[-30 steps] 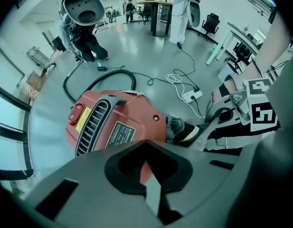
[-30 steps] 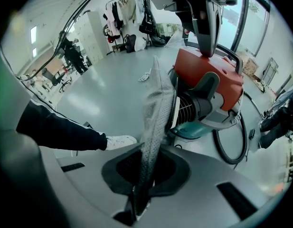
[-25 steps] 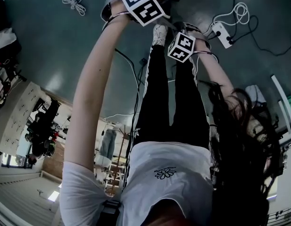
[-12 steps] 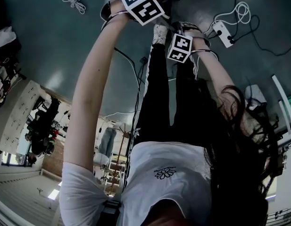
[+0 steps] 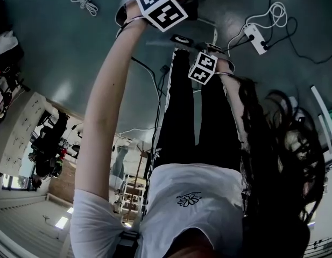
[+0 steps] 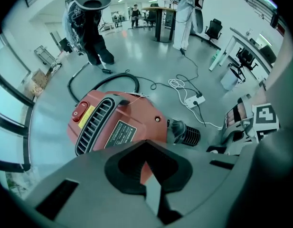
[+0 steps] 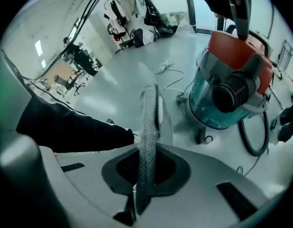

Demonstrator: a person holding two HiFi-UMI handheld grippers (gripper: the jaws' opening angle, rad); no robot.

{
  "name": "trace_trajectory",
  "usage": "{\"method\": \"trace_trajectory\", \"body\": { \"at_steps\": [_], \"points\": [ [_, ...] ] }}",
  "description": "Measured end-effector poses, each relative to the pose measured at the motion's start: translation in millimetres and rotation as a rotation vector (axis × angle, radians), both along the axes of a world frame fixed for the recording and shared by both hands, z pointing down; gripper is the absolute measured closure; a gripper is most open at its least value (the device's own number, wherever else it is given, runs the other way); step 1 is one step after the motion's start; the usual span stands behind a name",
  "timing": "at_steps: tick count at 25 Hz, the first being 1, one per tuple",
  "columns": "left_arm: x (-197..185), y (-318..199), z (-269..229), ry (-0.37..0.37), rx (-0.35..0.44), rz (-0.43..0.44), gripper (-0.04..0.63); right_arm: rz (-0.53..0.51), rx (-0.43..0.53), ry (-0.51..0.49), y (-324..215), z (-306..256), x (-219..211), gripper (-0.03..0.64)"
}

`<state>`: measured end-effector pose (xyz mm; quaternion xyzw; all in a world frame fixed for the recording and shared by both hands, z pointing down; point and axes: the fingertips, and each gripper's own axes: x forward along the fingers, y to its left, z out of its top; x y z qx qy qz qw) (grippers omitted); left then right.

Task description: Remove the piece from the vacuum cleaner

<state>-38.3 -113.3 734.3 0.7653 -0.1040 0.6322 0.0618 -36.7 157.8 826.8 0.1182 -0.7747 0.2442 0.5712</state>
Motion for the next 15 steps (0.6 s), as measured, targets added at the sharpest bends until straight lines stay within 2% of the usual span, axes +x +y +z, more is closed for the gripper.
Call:
{"method": "trace_trajectory", "body": {
  "at_steps": [8,12,14,15],
  "points": [
    [-2,2,-2,0.004,-0.014,-0.034,0.592,-0.012,0.039,-0.025,-39,-14,0,0.593],
    [-1,0,-2,0.012,0.024,-0.044,0.593,0.009,0.051,-0.033,-47,-16,-1,0.592],
    [-1,1,-2,0.028,0.046,-0.084,0.593,0.009,0.055,-0.038,-47,-20,-3,0.592],
    [-1,0,-3,0.058,0.055,-0.137,0.592,0.009,0.058,-0.038,-48,-22,-3,0.593]
  ]
}}
